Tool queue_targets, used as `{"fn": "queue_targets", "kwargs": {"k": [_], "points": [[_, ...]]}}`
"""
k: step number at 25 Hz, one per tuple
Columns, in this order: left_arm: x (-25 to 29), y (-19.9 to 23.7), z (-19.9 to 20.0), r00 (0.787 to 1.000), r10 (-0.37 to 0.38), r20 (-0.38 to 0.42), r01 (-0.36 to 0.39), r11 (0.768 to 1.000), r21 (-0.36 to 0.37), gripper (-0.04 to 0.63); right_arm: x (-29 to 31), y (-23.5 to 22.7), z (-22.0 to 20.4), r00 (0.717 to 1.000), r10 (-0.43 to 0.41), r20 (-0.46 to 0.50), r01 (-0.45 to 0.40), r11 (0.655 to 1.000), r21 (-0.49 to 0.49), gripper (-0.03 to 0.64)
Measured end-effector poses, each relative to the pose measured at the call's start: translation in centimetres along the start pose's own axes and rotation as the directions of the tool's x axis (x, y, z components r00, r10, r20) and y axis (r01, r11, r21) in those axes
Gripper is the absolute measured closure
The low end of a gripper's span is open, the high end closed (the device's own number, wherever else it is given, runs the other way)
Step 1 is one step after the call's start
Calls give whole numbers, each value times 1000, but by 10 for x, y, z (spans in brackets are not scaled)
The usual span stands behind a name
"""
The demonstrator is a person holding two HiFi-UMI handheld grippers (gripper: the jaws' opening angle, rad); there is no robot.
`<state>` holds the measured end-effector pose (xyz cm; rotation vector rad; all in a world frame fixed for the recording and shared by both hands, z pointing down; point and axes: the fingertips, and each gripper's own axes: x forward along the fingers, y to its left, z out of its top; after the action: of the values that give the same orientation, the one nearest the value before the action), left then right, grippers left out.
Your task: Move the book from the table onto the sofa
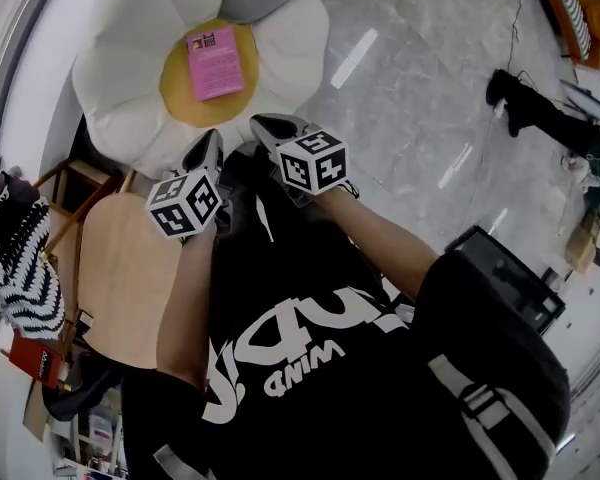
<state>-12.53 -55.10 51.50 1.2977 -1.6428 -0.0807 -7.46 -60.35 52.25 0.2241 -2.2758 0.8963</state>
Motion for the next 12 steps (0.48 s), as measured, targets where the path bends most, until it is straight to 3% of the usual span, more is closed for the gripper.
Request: {"fn": "queue_targets", "kwargs": {"k": [12], "points": [[-76,-77,35,995,-101,15,99,988,123,588,-89,54,43,994,41,102,-36,998,-49,615]]}}
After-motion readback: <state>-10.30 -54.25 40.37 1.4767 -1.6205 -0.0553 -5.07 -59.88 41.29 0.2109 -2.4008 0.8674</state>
